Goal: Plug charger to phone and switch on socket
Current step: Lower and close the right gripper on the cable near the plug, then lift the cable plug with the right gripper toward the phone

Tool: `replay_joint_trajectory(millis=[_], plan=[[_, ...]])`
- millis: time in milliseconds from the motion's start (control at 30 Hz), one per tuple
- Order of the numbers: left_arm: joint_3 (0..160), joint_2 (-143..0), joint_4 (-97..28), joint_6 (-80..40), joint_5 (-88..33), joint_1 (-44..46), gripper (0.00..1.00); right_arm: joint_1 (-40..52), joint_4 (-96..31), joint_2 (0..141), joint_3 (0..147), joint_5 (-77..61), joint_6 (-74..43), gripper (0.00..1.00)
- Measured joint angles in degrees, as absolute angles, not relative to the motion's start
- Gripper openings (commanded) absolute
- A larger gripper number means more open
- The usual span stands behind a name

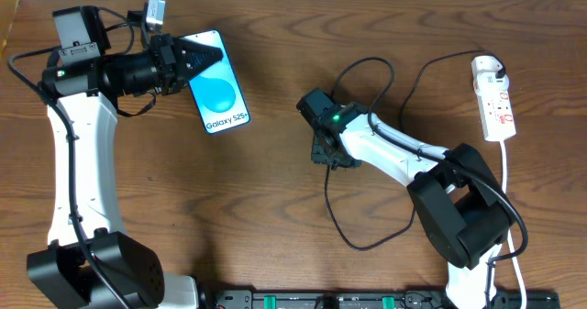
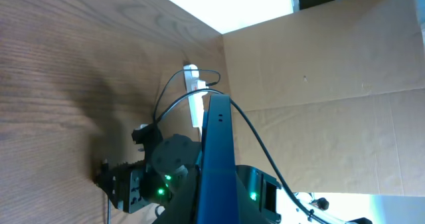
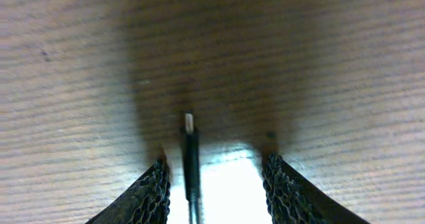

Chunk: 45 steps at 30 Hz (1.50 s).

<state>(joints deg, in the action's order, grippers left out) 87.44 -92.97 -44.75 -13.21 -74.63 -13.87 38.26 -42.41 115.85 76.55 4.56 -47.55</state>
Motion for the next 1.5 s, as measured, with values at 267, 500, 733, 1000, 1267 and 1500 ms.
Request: replay_joint_trajectory(millis=[267, 500, 733, 1000, 1267, 1500], plan=[[87.44, -92.97, -44.77, -13.21, -74.63, -13.87, 0.07, 38.26, -42.30, 115.87, 76.55, 4.58, -47.68, 0.24], [87.44, -92.97, -44.77, -13.21, -74.63, -13.87, 0.07, 38.26, -43.94, 115.87, 76.62, 4.54, -47.90, 0.01], [87.44, -92.97, -44.77, -13.21, -74.63, -13.87, 0.08, 38.24, -44.38, 115.87, 76.75, 3.07, -47.92, 0.01], [87.44, -92.97, -44.91, -13.21, -74.72, -13.87, 0.07, 38.26, -34.98, 116.86, 76.73, -16.29, -34.70, 0.01], [87.42, -92.97, -42.96, -13.21, -77.19, -13.87, 0.07, 38.26, -22.87, 117.64, 76.73, -46.15, -21.93, 0.01], [87.29, -92.97, -33.15, -17.43, -81.45, -13.87, 0.07, 38.26, -11.31, 117.64, 76.71, -65.89, -20.32, 0.01]])
